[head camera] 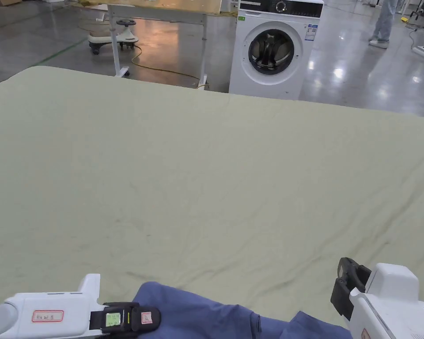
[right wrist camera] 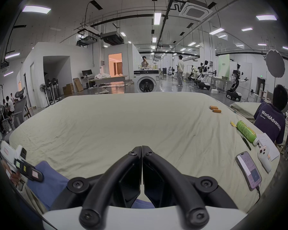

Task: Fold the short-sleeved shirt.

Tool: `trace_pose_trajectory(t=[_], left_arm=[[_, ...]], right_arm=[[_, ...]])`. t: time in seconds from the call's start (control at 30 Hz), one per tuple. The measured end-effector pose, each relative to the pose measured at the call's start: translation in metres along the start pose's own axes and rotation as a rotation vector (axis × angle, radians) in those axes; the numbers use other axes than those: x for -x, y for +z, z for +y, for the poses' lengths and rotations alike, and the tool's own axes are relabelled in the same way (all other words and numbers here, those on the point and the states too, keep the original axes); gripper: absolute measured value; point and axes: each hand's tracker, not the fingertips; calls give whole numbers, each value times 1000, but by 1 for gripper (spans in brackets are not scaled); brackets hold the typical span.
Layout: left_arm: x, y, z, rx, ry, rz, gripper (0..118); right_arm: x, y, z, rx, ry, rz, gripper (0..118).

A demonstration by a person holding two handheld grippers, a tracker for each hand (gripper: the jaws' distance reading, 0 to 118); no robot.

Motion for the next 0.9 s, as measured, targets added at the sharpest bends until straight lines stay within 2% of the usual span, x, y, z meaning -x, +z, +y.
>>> trace_pose_trajectory(t=[0.13,0.23,0.3,0.47,0.9], left_arm=[[-20,44,21,-56,-68,71,4],[-51,85,36,-82,-153,190,4],[-67,107,46,-88,-162,298,4],[-111,124,58,-68,-244,496,4],[-215,29,34,70,-323,475,4]], right_arm=[[3,-2,2,1,8,10,0],[6,-4,4,-2,14,22,0],[8,-5,5,-2,15,30,0],[12,-8,5,-6,16,48,0],[9,-8,-2,12,2,49,0]])
